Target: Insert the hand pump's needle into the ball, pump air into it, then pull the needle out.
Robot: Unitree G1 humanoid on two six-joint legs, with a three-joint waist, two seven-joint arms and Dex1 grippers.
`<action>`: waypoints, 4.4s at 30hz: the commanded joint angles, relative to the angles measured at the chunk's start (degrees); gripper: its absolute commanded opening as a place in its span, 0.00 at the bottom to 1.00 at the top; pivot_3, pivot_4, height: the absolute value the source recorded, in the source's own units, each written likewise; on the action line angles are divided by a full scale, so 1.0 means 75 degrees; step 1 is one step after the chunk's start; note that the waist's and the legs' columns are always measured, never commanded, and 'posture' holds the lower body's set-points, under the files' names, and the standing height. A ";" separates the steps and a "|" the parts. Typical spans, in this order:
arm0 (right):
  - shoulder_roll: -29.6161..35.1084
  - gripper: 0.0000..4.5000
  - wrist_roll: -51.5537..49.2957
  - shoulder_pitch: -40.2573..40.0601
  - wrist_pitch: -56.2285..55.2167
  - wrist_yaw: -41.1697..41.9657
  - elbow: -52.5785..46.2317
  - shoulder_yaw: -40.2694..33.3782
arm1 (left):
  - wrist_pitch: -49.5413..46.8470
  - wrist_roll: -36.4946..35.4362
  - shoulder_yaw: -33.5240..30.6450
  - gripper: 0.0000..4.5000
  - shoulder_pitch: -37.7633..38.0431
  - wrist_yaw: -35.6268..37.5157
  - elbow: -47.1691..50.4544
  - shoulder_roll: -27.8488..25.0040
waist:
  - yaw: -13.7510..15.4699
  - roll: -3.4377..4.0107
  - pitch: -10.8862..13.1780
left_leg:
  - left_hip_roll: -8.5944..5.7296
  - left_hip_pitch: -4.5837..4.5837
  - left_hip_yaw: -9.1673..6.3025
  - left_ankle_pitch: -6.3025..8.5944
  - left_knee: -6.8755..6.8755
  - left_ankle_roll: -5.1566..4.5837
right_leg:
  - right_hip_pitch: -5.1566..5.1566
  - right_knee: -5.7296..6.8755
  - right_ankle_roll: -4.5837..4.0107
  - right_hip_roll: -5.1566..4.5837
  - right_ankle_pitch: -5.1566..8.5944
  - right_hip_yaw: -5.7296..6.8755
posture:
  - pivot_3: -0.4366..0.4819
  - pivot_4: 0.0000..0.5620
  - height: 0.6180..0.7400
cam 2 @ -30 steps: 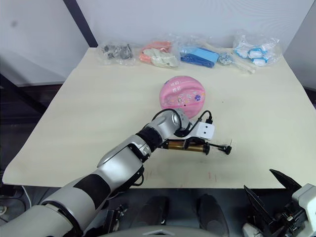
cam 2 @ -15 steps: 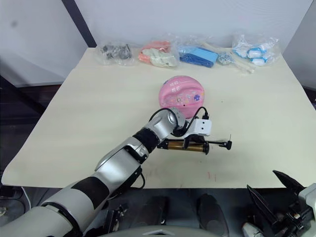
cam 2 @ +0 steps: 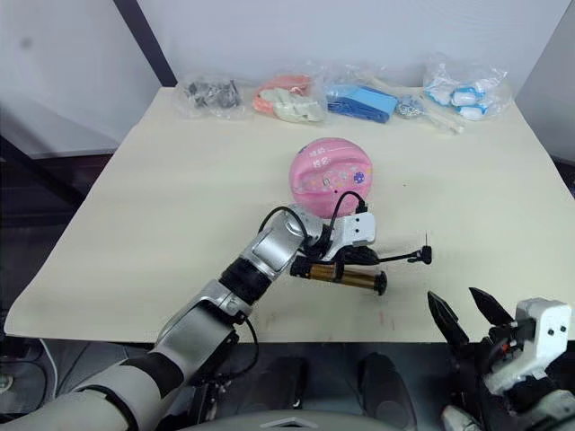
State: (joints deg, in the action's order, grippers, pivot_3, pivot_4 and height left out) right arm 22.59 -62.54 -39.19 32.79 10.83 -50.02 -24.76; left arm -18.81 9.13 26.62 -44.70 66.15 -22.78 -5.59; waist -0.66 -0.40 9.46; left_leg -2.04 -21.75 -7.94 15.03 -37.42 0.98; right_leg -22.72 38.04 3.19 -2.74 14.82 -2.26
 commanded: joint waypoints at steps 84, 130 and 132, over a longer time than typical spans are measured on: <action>0.1288 0.54 -0.2707 0.4665 0.1253 -0.1508 0.3034 0.0680 | -0.1102 -0.1459 -0.0163 0.00 0.0876 -0.1351 0.1949 -0.0205 | -0.0034 -0.0003 0.0001 | -0.0027 0.0002 0.0024 -0.0001 -0.0008 -0.0006 | 0.0000 -0.0002 0.0018 0.0003 -0.0012 -0.0030 | 0.48 0.27 1.00; 0.2113 0.07 -0.3637 0.5754 0.2373 -0.1712 0.3364 0.0937 | -0.2287 -0.3171 -0.1957 0.94 0.1108 -0.0788 0.3214 -0.1934 | -0.0072 -0.0001 0.0003 | -0.0017 0.0002 0.0022 -0.0001 -0.0004 -0.0007 | -0.0004 -0.0002 0.0016 0.0006 -0.0012 -0.0029 | 0.48 0.27 1.00; 0.2513 0.07 -0.3888 0.6464 0.2786 -0.2030 0.3814 0.1187 | -0.2328 -0.3403 -0.2474 1.00 0.1157 -0.0519 0.3151 -0.2683 | -0.0082 -0.0001 0.0007 | -0.0003 0.0001 0.0021 -0.0001 -0.0004 -0.0007 | -0.0003 -0.0008 0.0016 0.0008 -0.0012 -0.0024 | 0.48 0.27 1.00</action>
State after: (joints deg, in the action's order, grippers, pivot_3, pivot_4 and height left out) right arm 39.71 -89.45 7.27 52.38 -3.40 -21.59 -15.32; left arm -36.23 -14.79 11.16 -35.62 60.94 -0.69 -23.96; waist -1.27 -0.41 9.51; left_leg -2.07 -21.77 -7.71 15.02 -37.47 0.93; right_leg -22.77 38.00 3.31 -2.69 14.72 -2.50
